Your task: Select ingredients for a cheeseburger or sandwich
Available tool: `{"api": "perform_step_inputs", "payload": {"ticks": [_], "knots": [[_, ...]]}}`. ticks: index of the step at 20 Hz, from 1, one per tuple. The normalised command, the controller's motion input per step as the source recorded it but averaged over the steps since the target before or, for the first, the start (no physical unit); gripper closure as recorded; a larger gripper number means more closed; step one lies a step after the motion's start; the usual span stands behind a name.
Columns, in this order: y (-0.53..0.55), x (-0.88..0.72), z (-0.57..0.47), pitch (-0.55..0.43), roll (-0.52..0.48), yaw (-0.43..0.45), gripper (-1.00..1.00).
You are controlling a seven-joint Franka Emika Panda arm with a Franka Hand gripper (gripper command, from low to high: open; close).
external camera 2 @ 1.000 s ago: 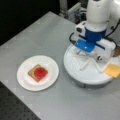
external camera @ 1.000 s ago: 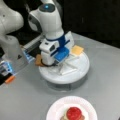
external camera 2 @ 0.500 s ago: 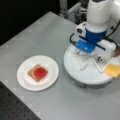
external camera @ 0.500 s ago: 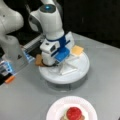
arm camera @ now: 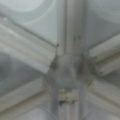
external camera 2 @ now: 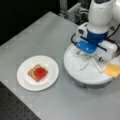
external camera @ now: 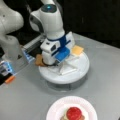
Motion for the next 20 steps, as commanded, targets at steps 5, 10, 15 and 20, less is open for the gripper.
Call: {"api": "perform_step_inputs", "payload": {"ticks": [5, 10, 15, 20], "knots": [[0.03, -0.07, -0.10, -0.076, -0.162, 0.058, -1.00], [0.02, -0.07, -0.12, -0.082, -0.168, 0.073, -1.00], [0.03, -0.04, -0.13, -0.090, -0.172, 0.085, -1.00], [0.04, -0.06, -0.09, -0.078, -0.146, 0.066, -1.00]]}}
